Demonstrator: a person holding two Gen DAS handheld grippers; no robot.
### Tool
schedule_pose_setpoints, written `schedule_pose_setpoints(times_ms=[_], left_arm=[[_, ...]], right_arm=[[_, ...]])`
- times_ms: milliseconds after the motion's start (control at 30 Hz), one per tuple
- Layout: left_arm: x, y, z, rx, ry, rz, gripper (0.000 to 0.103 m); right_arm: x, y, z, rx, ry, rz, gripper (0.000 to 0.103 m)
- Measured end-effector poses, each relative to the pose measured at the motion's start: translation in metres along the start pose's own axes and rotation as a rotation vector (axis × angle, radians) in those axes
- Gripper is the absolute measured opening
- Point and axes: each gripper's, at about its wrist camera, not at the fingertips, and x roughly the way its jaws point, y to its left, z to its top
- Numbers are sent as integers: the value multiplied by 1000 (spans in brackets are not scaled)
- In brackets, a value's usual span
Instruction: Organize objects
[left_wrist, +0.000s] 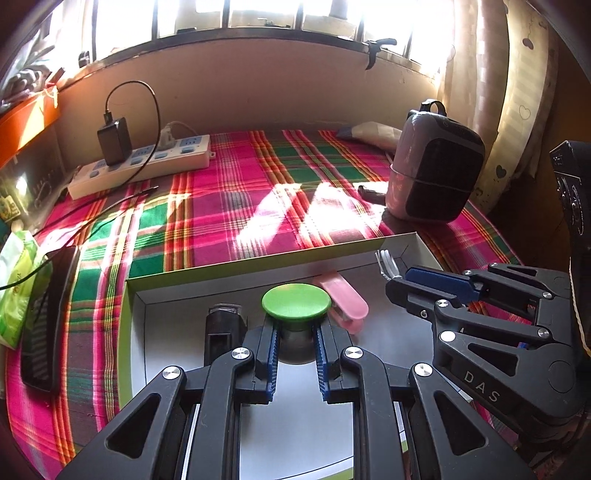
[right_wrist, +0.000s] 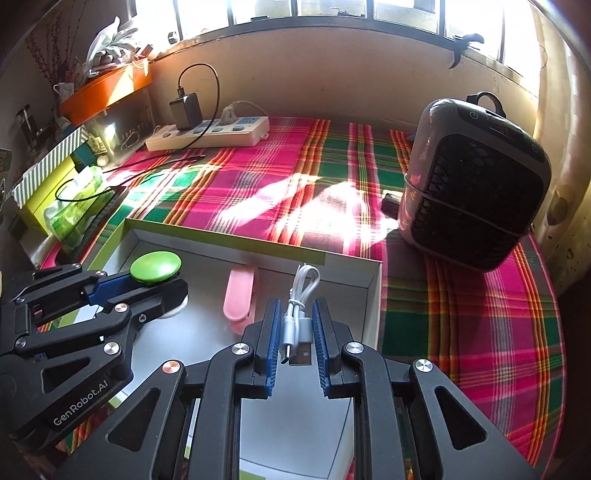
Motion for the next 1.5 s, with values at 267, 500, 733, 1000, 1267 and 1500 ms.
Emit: schedule_pose_setpoints(times_ms=[267, 500, 733, 1000, 1267, 1500], left_arm=[[13, 0, 3, -8, 18, -2, 15], [22, 3, 5, -16, 26, 10, 15], [25, 3, 8, -15, 16, 8, 15], [30, 4, 5, -26, 34, 1, 15], [33, 5, 4, -32, 47, 13, 19], [34, 5, 4, -27, 60, 9, 22]], right_arm=[[12, -3, 2, -1, 27, -3, 19], [18, -2, 2, -4, 37, 2, 19], [22, -2, 1, -2, 44, 4, 19], [23, -1, 1, -2, 46, 5, 19], [23, 0, -1, -2, 49, 6, 19], [23, 0, -1, -2, 49, 4, 19]])
